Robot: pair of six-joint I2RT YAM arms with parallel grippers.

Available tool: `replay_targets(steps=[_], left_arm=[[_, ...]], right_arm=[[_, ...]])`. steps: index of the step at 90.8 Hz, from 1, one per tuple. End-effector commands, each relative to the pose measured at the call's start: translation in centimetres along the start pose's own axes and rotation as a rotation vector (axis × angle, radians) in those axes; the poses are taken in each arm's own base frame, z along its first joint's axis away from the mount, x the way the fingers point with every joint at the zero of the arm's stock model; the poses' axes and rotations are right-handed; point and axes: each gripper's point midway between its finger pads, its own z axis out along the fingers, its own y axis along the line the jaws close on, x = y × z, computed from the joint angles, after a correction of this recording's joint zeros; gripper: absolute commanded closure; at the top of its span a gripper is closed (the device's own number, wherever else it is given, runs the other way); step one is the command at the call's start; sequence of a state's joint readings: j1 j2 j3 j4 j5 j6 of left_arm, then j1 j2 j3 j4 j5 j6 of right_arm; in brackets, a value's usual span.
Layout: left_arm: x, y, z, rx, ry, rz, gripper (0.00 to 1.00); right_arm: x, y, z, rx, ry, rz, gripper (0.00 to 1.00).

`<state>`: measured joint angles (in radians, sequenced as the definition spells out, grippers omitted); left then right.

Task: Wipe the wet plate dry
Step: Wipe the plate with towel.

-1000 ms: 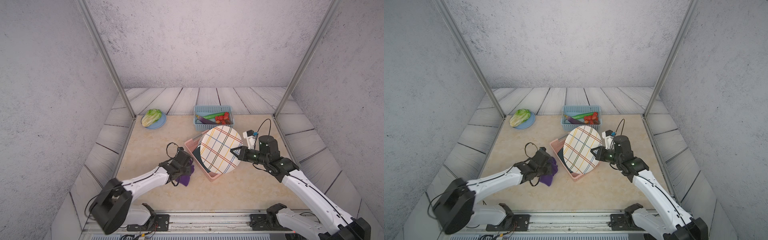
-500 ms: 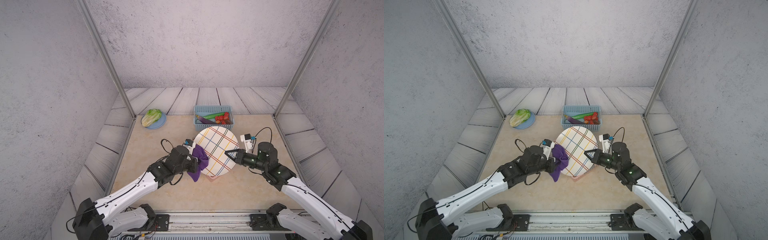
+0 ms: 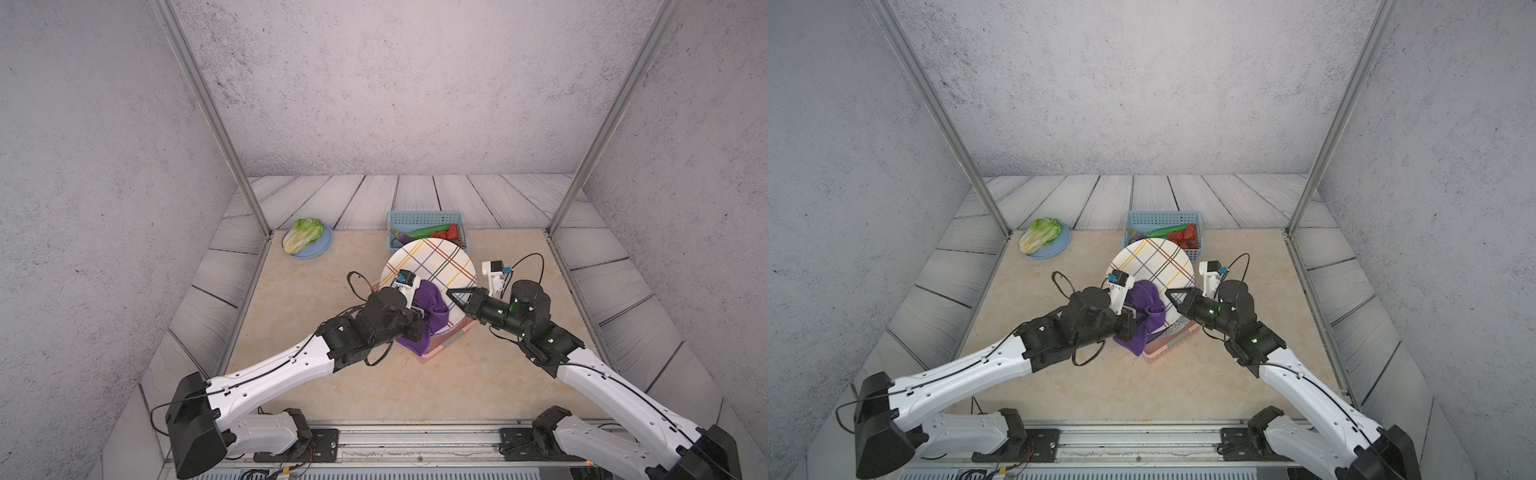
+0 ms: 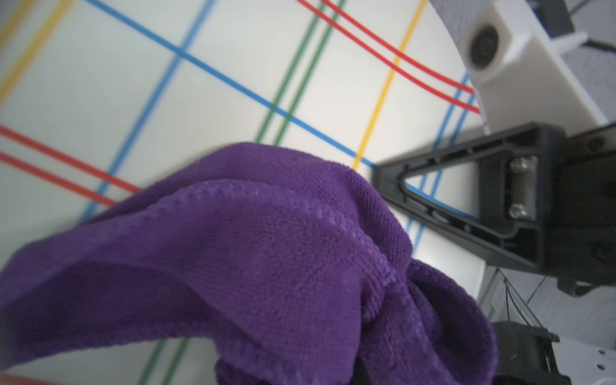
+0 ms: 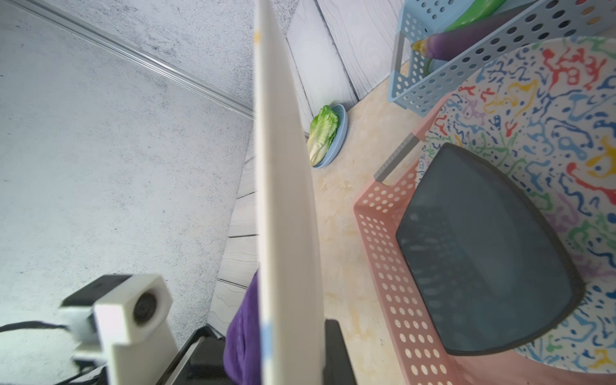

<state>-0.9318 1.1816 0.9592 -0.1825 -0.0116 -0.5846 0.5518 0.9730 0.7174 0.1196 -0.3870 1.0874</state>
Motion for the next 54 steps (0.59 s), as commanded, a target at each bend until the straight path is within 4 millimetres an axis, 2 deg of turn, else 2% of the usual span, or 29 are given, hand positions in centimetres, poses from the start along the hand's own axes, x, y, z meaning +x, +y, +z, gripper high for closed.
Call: replay_targets(steps=[1, 10, 15, 22, 25, 35, 41, 46, 54], left_arm=[[2.7, 3.5, 0.1, -0.08, 0.079, -0.015, 1.0], [4.6, 0.4, 1.7, -0.046, 0.201, 0.095, 1.0], [5.7, 0.6, 2.7, -0.084, 0.256, 0.091, 1.0], [5.2, 2.7, 2.7, -0.15, 0.218, 0.025, 1.0], [4.9, 4.5, 2.3, -0.176, 0.198, -0.026, 1.0], [1.4, 10.3, -0.9, -0.261, 0.043, -0.165, 1.0], [-0.2, 11.6, -2.3, -0.285, 0.004, -0.14, 1.0], [-1.1, 10.7, -2.4, -0.25, 0.024, -0.081, 1.0], [-0.7, 6.6, -0.4, -0.049, 0.107, -0.011, 1.0]], right_arm=[[-1.8, 9.8, -2.6, -0.306, -0.054, -0.078, 1.0], [-0.4, 11.2, -1.6, -0.345, -0.001, -0.103, 1.0], [0.2, 11.8, -1.2, -0.366, 0.022, -0.118, 1.0], [0.5, 11.9, -1.2, -0.372, 0.033, -0.116, 1.0], [0.6, 11.7, -1.4, -0.366, 0.03, -0.114, 1.0], [1.6, 11.1, -2.4, -0.36, 0.04, -0.128, 1.0], [3.2, 11.6, -2.7, -0.404, 0.092, -0.159, 1.0], [4.9, 12.4, -2.7, -0.446, 0.148, -0.19, 1.0], [6.8, 13.6, -2.5, -0.489, 0.198, -0.236, 1.0]])
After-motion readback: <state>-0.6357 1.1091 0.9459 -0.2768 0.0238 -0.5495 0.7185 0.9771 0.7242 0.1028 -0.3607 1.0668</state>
